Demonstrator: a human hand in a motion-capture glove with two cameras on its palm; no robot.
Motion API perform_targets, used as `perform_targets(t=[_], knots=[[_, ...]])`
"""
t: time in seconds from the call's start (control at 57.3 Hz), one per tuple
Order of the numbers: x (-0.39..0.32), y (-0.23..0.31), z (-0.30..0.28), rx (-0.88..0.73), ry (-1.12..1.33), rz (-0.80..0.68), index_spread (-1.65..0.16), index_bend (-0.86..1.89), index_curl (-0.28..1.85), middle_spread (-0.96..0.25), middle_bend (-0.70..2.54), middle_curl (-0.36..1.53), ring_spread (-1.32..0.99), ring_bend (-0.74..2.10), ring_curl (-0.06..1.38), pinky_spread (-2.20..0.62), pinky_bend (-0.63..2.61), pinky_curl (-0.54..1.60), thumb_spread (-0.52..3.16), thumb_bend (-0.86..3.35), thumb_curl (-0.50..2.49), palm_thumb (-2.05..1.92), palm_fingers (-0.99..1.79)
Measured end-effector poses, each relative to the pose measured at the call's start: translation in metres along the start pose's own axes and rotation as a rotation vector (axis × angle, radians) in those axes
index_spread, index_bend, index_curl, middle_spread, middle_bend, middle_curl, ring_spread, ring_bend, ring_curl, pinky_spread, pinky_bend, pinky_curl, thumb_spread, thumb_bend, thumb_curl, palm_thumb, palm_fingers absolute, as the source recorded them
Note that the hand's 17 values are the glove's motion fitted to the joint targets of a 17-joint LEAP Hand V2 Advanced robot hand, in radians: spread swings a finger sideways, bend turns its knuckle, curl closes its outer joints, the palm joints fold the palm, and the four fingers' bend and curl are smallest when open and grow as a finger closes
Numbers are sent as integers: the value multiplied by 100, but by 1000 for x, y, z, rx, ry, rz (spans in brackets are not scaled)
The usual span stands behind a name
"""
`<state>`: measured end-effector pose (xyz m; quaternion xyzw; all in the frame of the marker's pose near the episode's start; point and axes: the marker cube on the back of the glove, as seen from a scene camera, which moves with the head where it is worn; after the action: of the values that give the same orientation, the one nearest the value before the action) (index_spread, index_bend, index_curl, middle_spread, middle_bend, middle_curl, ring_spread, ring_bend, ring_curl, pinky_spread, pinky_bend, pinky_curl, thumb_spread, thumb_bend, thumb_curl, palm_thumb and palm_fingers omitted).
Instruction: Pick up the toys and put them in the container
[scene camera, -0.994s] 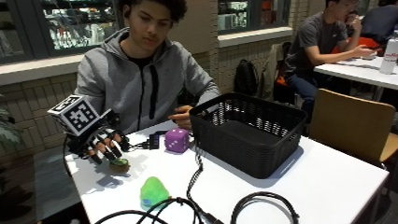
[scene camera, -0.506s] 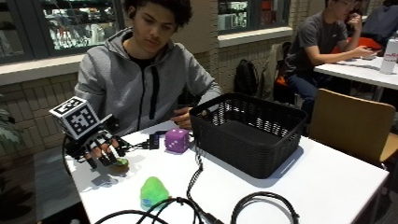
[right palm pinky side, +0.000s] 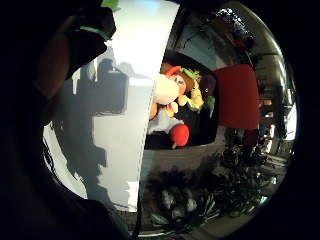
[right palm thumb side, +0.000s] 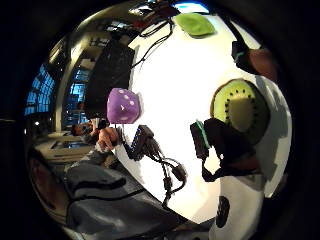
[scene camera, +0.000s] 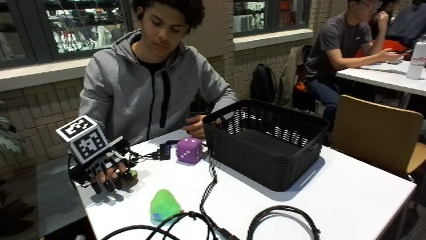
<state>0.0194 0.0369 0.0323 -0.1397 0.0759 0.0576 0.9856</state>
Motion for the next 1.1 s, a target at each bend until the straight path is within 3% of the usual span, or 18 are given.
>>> perform_targets(t=[0.227, 0.593, 0.715, 1.099], knots=[[3, -1, 11, -15, 32, -1, -22, 37, 41, 1, 24, 32, -16, 18, 16, -2, 51, 33, 148, 32, 27, 9, 24], [-2, -5, 24, -60, 85, -31, -20, 53, 48, 3, 16, 34, -12, 16, 14, -2, 53, 34, 142, 27, 29, 14, 16], [-7, -6, 25, -4, 113, -49, -20, 58, 51, 3, 16, 34, -12, 16, 14, -2, 55, 35, 143, 25, 28, 14, 9], [-23, -13, 18, 166, 187, -140, -17, 113, 64, -2, 27, 38, -15, 12, 9, -3, 39, 31, 156, 43, 34, 42, 17]])
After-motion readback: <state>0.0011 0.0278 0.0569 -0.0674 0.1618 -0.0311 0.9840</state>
